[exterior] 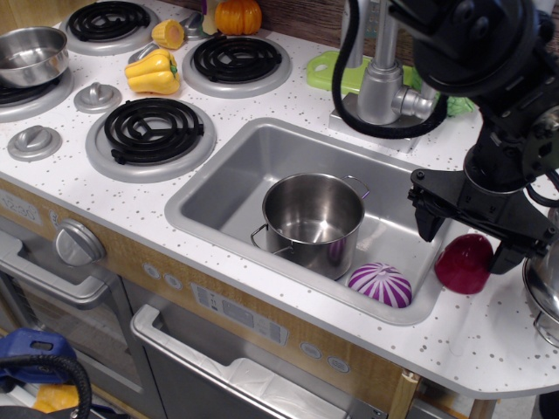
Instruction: Put sweet potato in pot which is in sink
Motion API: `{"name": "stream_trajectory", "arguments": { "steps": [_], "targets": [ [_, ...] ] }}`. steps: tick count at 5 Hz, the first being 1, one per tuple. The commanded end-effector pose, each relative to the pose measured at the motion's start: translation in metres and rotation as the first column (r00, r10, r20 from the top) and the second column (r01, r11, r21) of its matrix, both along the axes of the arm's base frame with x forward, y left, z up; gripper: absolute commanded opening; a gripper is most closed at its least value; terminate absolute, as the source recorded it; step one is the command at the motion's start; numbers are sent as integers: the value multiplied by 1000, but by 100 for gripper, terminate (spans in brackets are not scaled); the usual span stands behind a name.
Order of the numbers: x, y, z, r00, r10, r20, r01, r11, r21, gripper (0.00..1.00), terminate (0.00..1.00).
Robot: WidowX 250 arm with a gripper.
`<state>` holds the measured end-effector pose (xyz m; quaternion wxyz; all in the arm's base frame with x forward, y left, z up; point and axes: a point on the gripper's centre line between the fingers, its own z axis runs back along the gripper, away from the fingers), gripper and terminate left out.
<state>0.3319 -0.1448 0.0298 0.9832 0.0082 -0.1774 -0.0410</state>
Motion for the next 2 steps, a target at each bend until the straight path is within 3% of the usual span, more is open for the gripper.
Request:
{"name": "stream_trajectory", "arguments": {
  "steps": [1,2],
  "targets": [
    [5,3,-2,999,2,43,-1,999,-36,100,0],
    [7,4,-8,998,18,62,-15,998,-54,100,0]
  ]
}}
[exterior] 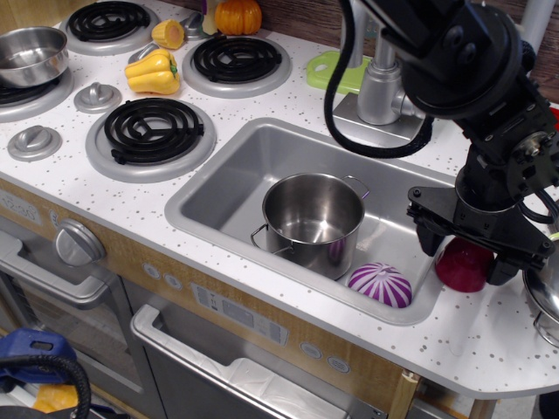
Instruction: Put sweet potato in pot which is in sink
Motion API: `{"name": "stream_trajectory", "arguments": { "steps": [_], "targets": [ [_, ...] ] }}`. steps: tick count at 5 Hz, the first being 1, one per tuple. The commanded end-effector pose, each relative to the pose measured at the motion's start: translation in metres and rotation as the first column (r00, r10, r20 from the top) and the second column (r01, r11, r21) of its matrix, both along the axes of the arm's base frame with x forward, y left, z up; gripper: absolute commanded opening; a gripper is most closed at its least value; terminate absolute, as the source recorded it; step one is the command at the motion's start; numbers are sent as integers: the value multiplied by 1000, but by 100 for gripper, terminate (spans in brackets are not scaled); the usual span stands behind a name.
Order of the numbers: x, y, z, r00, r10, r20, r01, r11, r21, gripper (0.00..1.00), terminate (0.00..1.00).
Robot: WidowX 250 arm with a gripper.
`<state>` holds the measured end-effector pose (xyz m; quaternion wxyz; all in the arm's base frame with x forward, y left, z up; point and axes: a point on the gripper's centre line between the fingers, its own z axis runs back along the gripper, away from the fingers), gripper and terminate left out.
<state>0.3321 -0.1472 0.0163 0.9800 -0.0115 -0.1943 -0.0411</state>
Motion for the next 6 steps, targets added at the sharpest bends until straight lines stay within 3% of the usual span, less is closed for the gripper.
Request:
{"name": "stream_trajectory", "arguments": {
  "steps": [1,2,3,4,5,6],
  "targets": [
    [8,1,1,998,52,37,-51,999,-19,0,0],
    [12,8,25,1000,10,-12,-9,999,32,0,0],
    [13,26,61,997,-41,-71,50,991,127,0,0],
    [15,58,84,990,-91,-107,109,978,176,0,0],
    [14,91,88,989,-113,-95,134,955,263,100,0],
    [10,130,78,985,-174,-18,169,921,350,100,0]
  ]
}}
